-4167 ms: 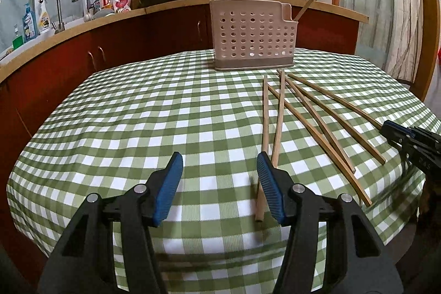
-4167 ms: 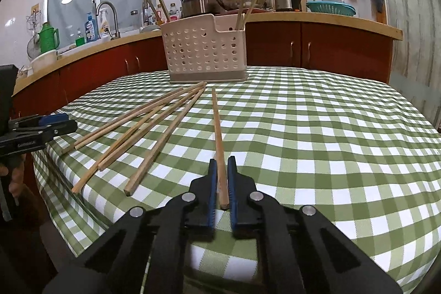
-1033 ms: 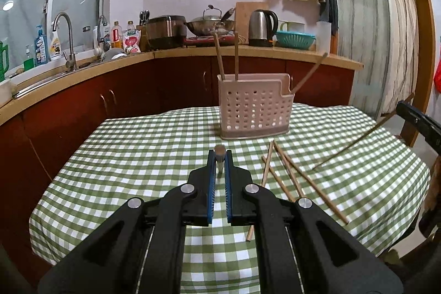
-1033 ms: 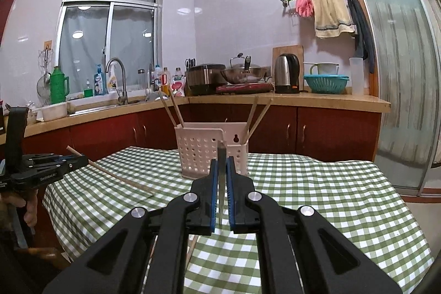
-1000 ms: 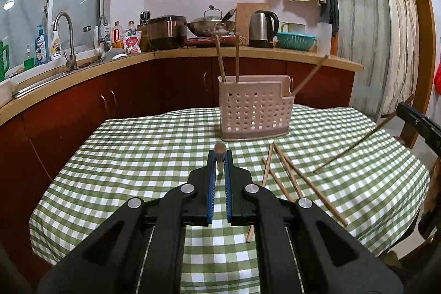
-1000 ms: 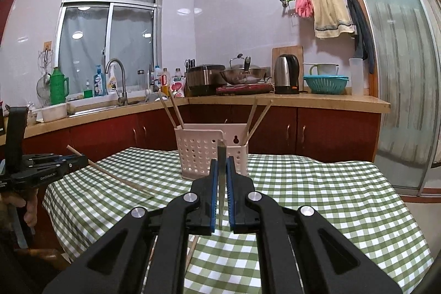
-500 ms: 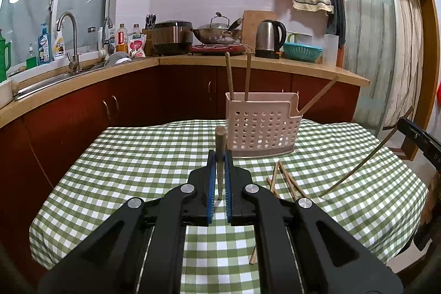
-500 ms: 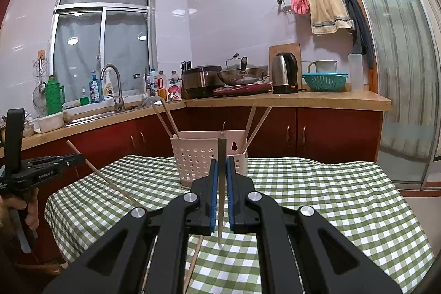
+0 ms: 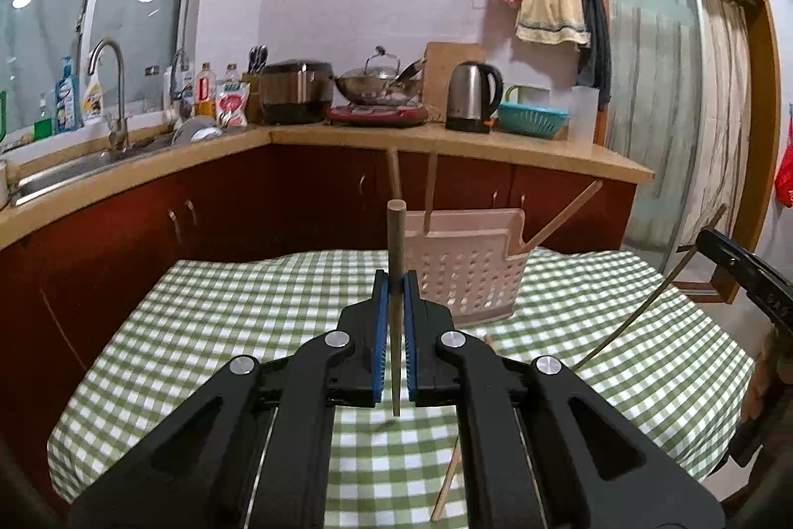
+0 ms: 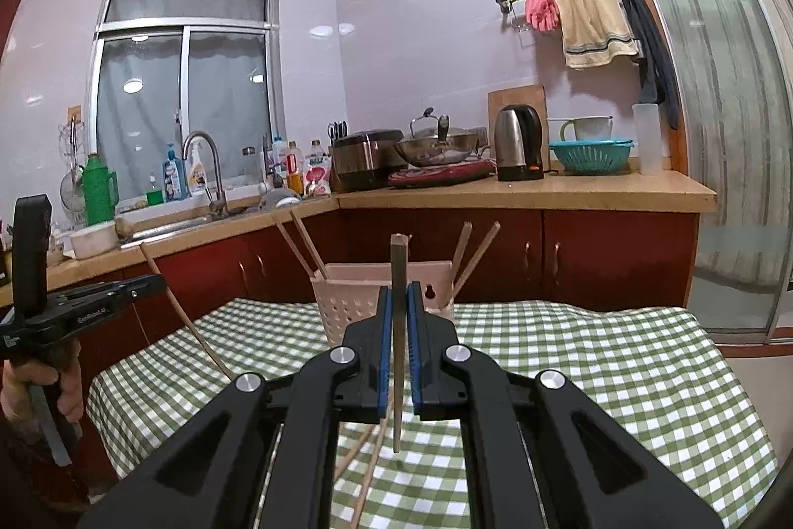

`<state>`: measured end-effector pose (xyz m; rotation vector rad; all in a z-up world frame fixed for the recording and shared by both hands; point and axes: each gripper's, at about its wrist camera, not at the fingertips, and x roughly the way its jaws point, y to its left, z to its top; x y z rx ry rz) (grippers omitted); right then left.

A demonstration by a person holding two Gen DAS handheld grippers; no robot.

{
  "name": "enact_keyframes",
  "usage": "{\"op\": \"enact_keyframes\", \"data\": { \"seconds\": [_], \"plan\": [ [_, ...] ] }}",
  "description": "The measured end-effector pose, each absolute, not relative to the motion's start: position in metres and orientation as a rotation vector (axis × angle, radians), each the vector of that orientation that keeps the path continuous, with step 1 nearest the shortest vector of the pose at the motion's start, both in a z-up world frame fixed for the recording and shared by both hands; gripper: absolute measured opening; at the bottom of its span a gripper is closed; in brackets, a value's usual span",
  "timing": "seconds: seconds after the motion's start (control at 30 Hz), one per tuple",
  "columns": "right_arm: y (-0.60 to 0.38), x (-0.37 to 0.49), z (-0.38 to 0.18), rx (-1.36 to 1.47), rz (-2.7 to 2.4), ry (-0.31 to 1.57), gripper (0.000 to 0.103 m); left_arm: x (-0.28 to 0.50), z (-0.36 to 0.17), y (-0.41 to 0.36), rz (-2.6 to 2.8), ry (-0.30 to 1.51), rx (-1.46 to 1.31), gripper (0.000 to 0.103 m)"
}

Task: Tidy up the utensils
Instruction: 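Lower the chopsticks into the basket and open both tools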

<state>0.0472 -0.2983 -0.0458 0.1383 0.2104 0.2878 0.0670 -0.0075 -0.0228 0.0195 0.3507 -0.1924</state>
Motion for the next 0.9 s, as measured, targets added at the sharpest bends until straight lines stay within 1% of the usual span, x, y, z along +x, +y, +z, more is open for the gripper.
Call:
{"op": "enact_keyframes", "data": {
  "seconds": [0.23,0.53,0.7,0.9],
  "plan": [
    [-0.298,0.057,-0.011,0.146,0.307,0.150,0.007,0.079,0.012,-0.020,-0.266,0.296,-0.012,0.007],
    [-0.297,0.075,0.032,0.126,0.323,0.023,0.007,0.098,0.065,-0.041,-0.313,0.162,-0.003,0.007],
    [-0.297,0.099,0.041,0.135,0.328,-0.004,0.007,0.116,0.082,-0.052,-0.314,0.111,0.008,0.007],
    [-0.297,0.127,0.044,0.139,0.313,-0.027,0.007,0.141,0.087,-0.060,-0.295,0.084,0.023,0.007]
  ]
}}
